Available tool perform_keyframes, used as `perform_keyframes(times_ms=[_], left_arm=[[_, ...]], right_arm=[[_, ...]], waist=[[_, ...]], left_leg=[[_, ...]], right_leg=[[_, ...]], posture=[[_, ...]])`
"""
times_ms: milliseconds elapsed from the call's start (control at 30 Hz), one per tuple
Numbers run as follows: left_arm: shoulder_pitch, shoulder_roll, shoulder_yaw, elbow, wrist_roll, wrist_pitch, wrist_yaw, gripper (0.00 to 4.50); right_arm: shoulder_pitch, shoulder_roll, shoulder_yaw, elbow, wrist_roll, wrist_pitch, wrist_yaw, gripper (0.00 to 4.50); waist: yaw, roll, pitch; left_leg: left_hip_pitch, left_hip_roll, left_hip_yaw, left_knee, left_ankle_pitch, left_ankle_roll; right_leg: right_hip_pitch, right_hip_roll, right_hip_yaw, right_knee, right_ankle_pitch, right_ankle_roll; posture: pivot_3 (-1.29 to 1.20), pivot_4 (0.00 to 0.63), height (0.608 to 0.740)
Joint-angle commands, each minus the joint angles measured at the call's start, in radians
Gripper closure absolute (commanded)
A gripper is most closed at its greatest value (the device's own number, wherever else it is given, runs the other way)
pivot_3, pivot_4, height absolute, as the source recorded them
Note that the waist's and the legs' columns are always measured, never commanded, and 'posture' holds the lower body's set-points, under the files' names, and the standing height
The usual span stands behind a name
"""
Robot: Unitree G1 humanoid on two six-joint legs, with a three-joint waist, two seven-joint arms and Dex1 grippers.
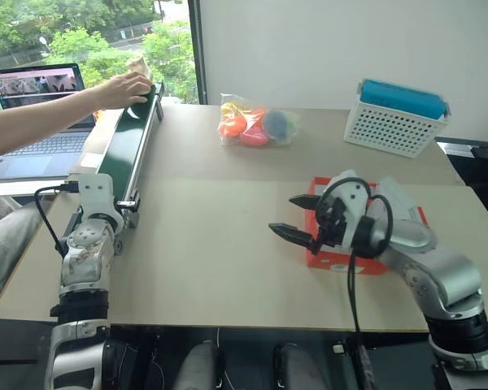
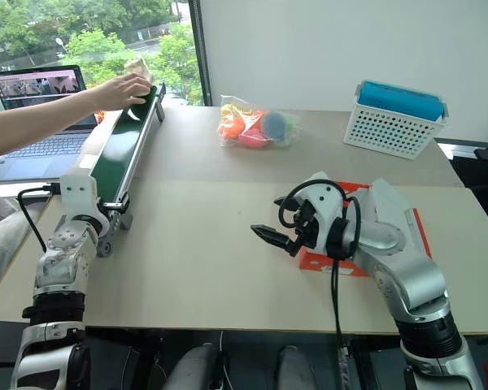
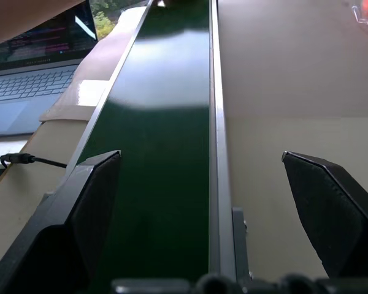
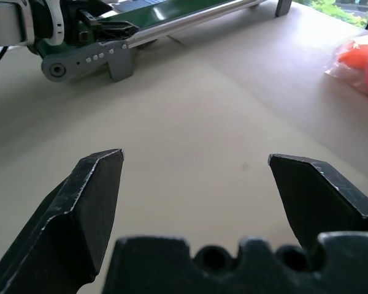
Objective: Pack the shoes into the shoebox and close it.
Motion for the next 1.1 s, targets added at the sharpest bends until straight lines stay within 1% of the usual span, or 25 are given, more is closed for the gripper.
perform_keyframes(times_ms=[33, 133, 333, 500, 667, 1100], left_arm=[[-0.055, 0.031, -0.021, 0.055, 0.022, -0.001, -0.012, 0.00], [-0.089, 0.023, -0.004, 0.132, -0.011, 0.021, -0.022, 0.00], [-0.108, 0.033, -0.020, 0.182, 0.015, 0.031, 0.000, 0.00], [-0.110, 0.053, -0.002, 0.199, 0.012, 0.039, 0.016, 0.00], [-0.101, 0.057, 0.003, 0.170, 0.008, 0.046, 0.032, 0.00], [-0.131, 0.089, -0.002, 0.153, 0.014, 0.053, 0.035, 0.00]], right_arm=[[-0.031, 0.007, 0.023, -0.034, -0.046, -0.015, -0.025, 0.03], [-0.045, 0.025, 0.055, -0.002, -0.105, -0.053, -0.043, 0.03], [-0.063, 0.120, 0.103, 0.096, -0.184, -0.118, -0.076, 0.03], [-0.070, 0.171, 0.121, 0.133, -0.234, -0.139, -0.104, 0.03], [-0.066, 0.223, 0.121, 0.143, -0.257, -0.141, -0.129, 0.03], [-0.059, 0.239, 0.118, 0.183, -0.295, -0.162, -0.114, 0.03]], waist=[[0.000, 0.000, 0.000], [-0.001, 0.000, 0.000], [-0.004, 0.000, 0.000], [-0.007, 0.000, 0.000], [-0.018, 0.000, 0.000], [-0.030, 0.000, 0.000]], left_leg=[[0.000, 0.000, 0.000, 0.000, 0.000, 0.000], [0.000, 0.000, 0.000, 0.000, 0.000, -0.001], [0.001, 0.000, 0.001, 0.000, 0.001, -0.001], [0.001, 0.000, 0.001, 0.000, 0.001, -0.002], [0.002, 0.001, 0.000, -0.002, 0.002, -0.003], [0.002, 0.001, 0.000, -0.002, 0.002, -0.004]], right_leg=[[0.000, 0.000, 0.000, 0.000, 0.000, 0.000], [0.000, 0.000, 0.000, 0.001, 0.000, 0.000], [0.000, 0.001, 0.000, 0.001, 0.000, 0.000], [0.000, 0.001, 0.000, 0.002, 0.000, 0.000], [-0.001, 0.001, 0.000, 0.003, 0.000, -0.001], [-0.002, 0.001, 0.000, 0.003, 0.001, -0.001]], posture=[[0.00, 0.150, 0.705], [0.00, 0.150, 0.705], [0.00, 0.150, 0.705], [0.00, 0.150, 0.705], [0.00, 0.150, 0.705], [0.00, 0.150, 0.705]])
